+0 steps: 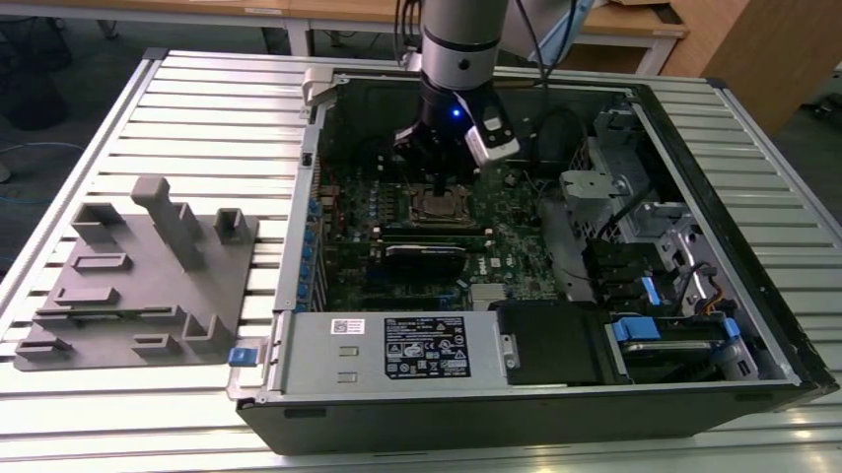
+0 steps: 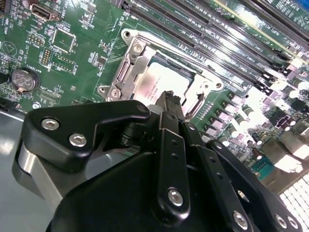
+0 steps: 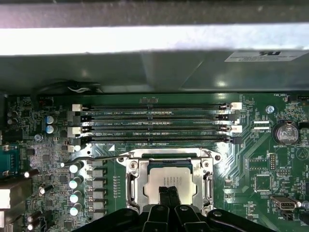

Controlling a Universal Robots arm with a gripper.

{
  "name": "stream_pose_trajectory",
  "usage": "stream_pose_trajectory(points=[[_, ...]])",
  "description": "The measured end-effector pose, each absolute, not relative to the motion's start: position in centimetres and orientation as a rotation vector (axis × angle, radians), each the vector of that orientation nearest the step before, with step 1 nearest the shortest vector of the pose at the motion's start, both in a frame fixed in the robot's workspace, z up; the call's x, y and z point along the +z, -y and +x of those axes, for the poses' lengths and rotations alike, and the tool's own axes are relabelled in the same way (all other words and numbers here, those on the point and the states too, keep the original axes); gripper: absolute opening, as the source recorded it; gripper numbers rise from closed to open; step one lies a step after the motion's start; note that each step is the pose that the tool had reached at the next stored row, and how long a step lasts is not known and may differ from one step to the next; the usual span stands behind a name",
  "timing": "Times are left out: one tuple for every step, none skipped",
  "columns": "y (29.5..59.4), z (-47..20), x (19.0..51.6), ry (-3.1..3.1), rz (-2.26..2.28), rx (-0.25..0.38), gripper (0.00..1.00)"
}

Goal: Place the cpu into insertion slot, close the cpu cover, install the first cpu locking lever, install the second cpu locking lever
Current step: 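Install the first cpu locking lever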

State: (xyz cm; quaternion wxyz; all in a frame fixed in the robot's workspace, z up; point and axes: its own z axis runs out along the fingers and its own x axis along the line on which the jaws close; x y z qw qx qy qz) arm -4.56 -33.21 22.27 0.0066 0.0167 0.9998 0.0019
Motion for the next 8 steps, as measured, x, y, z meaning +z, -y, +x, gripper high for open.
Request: stream_pose_trajectory(points=[[33.21,-4.55,22.37,-3.128,0.052,0.006,0.11],[33.21,-4.55,22.46,-3.128,0.052,0.006,0.11],[33.21,-4.56,22.54,-3.128,0.052,0.006,0.11],[33.21,-4.55,22.61,-3.128,0.052,0.006,0.11],[33.21,-4.55,22.68,-3.128,0.052,0.006,0.11],[33.20,-4.55,22.71,-3.128,0.052,0.006,0.11],[33.20,-4.55,22.71,-3.128,0.052,0.007,0.11],[33.20,-4.55,22.71,-3.128,0.052,0.007,0.11]])
